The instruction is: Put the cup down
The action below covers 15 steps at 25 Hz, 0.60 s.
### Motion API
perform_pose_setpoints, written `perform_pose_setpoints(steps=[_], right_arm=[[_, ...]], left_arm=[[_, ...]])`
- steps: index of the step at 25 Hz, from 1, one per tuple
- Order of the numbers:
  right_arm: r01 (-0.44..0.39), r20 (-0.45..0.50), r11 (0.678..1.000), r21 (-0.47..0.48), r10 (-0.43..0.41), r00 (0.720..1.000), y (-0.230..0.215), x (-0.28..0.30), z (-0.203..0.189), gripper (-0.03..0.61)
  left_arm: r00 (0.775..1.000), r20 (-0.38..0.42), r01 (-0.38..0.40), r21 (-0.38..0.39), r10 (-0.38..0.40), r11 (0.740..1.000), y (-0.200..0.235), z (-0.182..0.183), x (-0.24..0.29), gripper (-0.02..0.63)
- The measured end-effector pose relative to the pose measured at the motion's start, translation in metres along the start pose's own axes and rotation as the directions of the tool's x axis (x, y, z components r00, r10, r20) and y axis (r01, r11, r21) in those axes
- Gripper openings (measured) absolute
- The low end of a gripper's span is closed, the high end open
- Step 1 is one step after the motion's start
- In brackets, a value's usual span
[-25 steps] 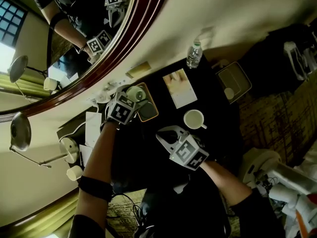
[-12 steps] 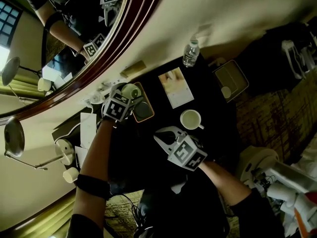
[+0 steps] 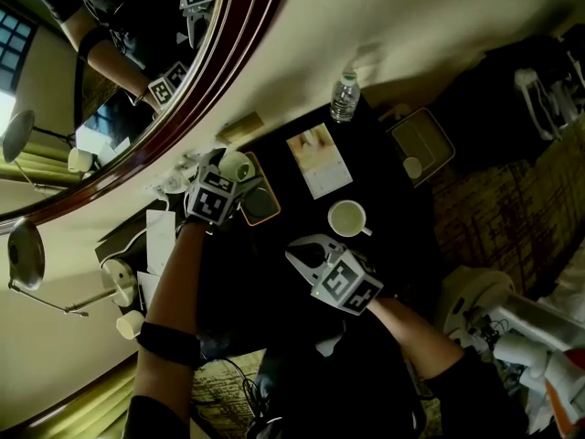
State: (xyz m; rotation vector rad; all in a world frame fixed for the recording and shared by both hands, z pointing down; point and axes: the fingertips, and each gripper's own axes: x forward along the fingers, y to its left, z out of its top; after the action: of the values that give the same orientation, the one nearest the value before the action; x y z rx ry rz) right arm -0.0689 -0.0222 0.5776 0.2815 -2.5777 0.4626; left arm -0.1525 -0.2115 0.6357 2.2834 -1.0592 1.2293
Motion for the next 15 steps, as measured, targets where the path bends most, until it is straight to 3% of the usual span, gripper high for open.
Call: perform_pose_setpoints(steps=[7, 13, 15], right_arm=[[0.017, -0.001, 1.0, -0.005, -0.017, 1.0, 0.005, -0.013, 0.001, 0.001], [0.052, 0.013, 0.999, 0.004, -0.052, 0.999, 0.008, -0.035, 0.015, 0.0], [0.071, 0.021, 0.998, 0.001, -0.071, 0.997, 0.005, -0.042, 0.018, 0.001]], left_arm=[[0.998, 0.031, -0.057, 0.017, 0.056, 0.998, -0.008, 0.011, -0.04, 0.462], [0.986, 0.134, -0.096, -0.027, 0.099, 0.995, -0.048, 0.025, -0.109, 0.452], [0.98, 0.169, -0.097, -0.052, 0.105, 0.994, -0.063, 0.027, -0.131, 0.398]])
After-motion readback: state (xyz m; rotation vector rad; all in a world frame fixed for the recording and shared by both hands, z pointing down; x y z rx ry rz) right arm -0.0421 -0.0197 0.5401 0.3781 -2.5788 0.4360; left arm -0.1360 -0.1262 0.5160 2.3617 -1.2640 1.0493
